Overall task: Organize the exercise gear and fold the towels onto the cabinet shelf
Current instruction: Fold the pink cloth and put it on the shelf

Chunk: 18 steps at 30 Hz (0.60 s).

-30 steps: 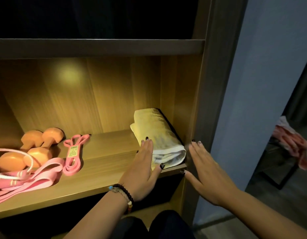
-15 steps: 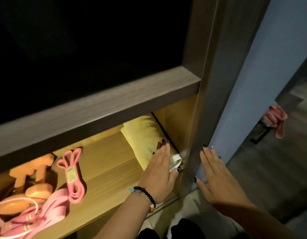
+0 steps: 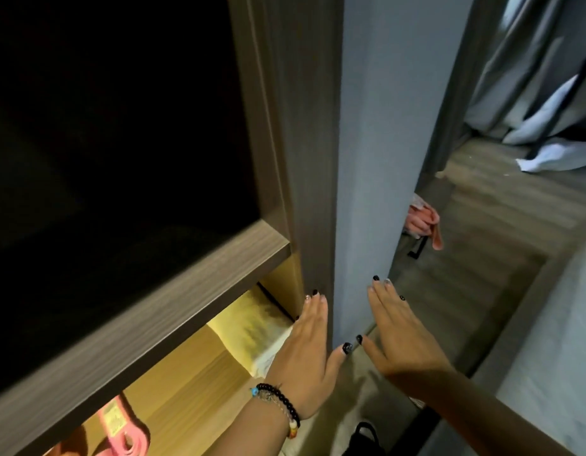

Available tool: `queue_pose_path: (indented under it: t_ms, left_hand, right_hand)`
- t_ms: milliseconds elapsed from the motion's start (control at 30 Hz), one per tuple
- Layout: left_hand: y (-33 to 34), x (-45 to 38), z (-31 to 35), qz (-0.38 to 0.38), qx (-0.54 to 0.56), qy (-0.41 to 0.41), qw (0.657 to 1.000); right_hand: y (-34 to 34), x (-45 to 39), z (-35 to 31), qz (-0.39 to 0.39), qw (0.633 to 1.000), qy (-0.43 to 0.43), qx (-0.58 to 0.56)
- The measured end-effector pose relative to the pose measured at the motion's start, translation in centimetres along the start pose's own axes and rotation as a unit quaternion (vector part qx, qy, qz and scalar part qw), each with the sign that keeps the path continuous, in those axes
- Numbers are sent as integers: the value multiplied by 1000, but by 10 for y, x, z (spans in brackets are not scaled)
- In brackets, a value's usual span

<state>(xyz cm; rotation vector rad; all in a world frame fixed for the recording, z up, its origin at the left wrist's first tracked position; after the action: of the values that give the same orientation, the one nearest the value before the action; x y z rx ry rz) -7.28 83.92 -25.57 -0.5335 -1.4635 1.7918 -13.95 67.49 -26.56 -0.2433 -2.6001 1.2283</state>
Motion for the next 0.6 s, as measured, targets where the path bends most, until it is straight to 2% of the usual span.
queue_pose_path:
  t_ms: [67, 233, 433, 600]
  left_hand:
    - [-1, -15, 12, -8, 1, 21, 1000]
    - [0, -80, 47, -33, 1, 70, 997]
    - [8, -180, 108, -79, 31, 60, 995]
    - [22, -260, 148, -89, 55, 47, 993]
  right_hand:
    - [-12, 1, 13, 20, 1000, 7, -17]
    - [-49, -11, 57, 55, 997, -1, 56]
    - [-102, -44, 132, 34, 996, 86, 16]
    - [-152, -76, 190, 18, 993, 115, 27]
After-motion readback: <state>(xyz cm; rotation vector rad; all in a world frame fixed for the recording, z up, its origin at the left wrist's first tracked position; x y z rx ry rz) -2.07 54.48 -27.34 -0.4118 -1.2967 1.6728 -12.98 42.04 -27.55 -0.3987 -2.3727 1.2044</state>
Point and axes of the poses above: each hand's wrist, its own x-axis away from the middle knuckle, its own y-axis out of the palm, z = x × y, the point moved 1 cm from there along -x, towards the middle knuckle, and after that the axes turned 14 degrees about -x, right-handed, at the moved point
